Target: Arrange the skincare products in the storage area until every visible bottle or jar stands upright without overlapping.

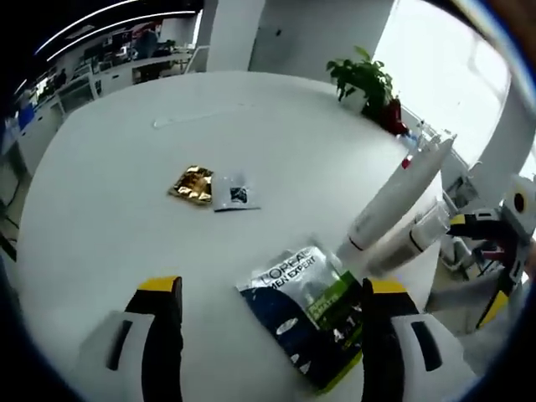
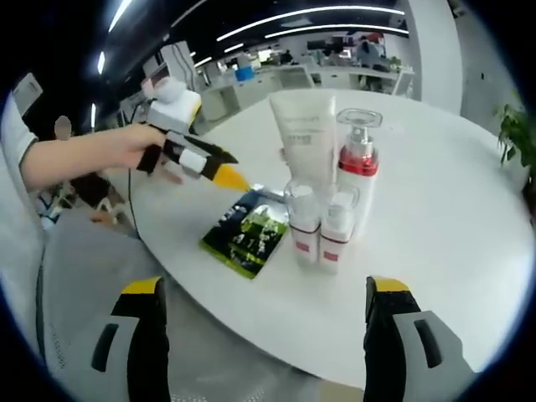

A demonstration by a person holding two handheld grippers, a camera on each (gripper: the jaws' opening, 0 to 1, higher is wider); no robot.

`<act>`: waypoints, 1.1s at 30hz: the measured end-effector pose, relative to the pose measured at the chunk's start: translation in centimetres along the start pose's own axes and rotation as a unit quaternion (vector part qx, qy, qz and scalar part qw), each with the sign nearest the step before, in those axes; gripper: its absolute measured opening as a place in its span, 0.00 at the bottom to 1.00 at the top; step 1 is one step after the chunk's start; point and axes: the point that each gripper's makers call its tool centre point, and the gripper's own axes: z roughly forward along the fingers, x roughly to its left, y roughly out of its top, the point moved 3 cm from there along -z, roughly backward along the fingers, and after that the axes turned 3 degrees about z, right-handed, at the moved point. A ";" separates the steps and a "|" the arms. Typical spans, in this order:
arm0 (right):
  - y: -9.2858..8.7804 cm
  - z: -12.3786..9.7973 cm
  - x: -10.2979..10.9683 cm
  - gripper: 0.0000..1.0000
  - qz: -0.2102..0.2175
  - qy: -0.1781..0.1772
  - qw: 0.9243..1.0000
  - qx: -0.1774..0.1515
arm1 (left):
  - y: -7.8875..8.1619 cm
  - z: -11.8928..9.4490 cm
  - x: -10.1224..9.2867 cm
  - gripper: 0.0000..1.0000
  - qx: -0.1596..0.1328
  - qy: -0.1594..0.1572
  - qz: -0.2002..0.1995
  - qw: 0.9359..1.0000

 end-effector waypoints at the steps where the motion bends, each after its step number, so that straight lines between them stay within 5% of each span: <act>1: -0.1 0.0 -0.1 0.98 -0.001 0.000 1.000 0.001 | 0.1 0.1 0.0 0.81 0.000 0.000 0.001 1.000; 33: -0.3 0.1 -0.4 0.98 0.005 -0.001 1.000 0.008 | 4.4 7.5 1.8 0.75 0.033 0.010 0.025 0.999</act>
